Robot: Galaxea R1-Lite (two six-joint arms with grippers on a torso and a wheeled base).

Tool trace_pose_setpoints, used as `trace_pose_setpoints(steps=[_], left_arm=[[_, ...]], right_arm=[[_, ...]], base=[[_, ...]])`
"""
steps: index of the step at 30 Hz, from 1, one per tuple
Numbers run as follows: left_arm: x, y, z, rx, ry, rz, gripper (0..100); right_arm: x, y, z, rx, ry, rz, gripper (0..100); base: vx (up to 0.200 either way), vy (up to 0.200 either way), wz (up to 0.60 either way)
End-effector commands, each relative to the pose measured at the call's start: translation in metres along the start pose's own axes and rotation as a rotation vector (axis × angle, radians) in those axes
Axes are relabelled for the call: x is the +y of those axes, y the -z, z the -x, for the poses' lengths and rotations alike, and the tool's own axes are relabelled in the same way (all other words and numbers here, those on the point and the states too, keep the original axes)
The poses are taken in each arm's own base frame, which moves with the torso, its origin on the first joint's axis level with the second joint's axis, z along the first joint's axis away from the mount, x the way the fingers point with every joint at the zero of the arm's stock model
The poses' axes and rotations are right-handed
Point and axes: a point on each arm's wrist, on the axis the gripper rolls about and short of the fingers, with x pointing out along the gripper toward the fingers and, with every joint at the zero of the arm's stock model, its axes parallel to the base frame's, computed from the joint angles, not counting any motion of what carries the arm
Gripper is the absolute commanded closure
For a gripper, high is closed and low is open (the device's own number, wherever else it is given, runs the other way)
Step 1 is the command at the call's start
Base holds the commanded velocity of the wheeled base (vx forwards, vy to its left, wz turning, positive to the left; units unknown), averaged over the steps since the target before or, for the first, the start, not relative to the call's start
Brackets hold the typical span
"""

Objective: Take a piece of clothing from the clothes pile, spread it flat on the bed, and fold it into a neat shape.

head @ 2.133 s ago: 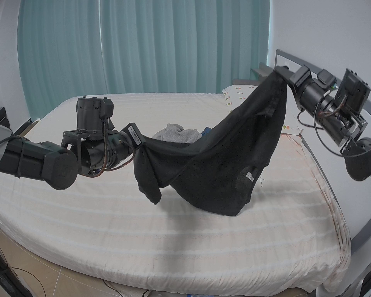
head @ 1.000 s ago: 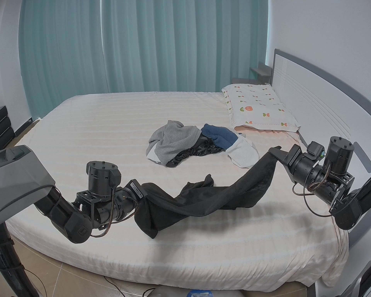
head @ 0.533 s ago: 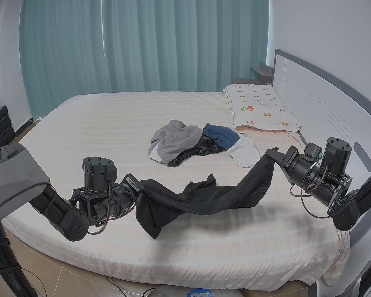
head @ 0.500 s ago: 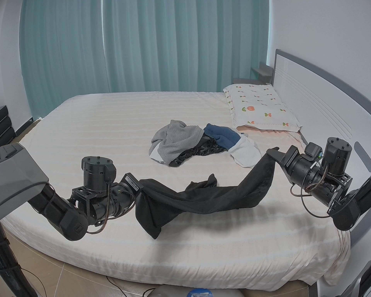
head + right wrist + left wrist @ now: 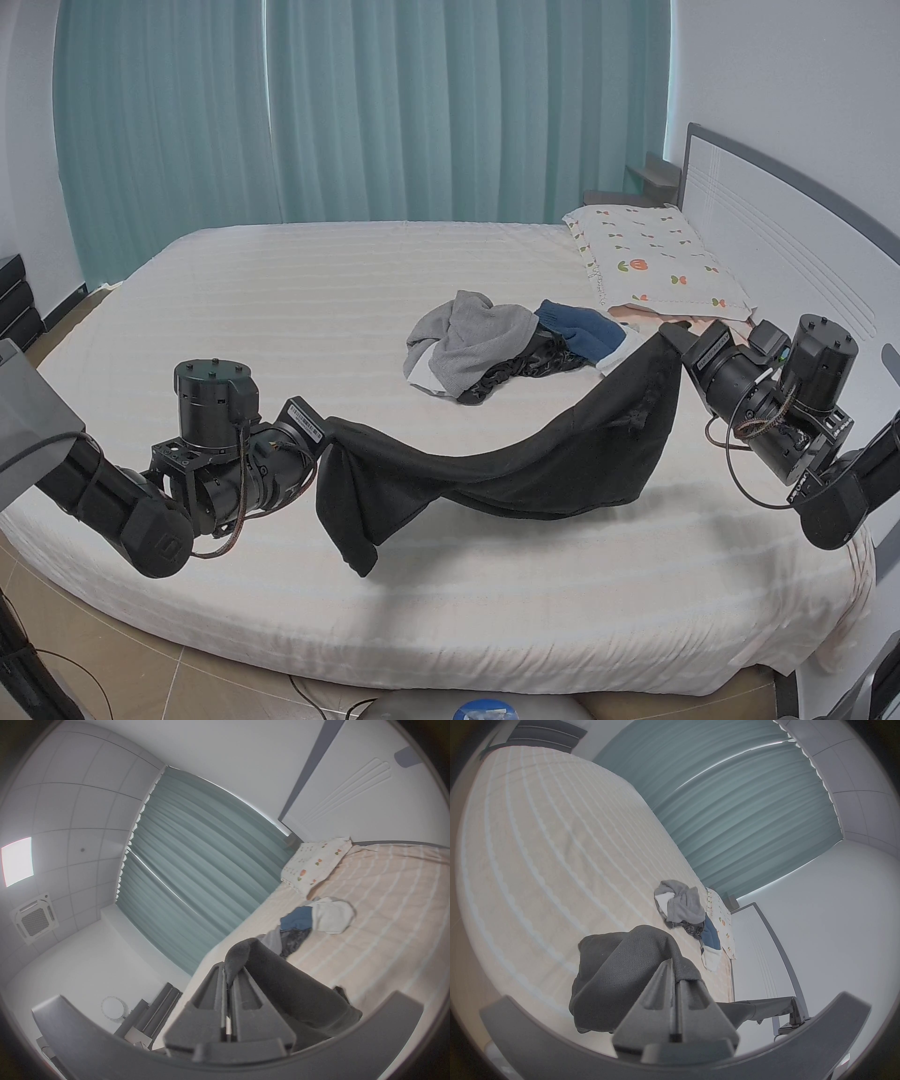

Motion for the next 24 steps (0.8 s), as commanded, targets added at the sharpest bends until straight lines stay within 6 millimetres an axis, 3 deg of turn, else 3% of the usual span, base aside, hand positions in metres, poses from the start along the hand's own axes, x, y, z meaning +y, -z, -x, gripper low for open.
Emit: trace_pose_setpoints(steps=[1,24], left_arm=[[-0.0057,-0.0047,0.0064,-0.020,0.024,0.001,100],[-0.0093,-0.0130,0.0135,-0.048,0.040,0.006,100]], right_arm=[[0.0020,0.0023,0.0001,-0.010,-0.023,-0.002,100],[0.0112,-0.0043,-0.0009,-0.126,-0.149,-0.017,100]], base=[[0.000,0.200,0.00],[0.000,0.200,0.00]])
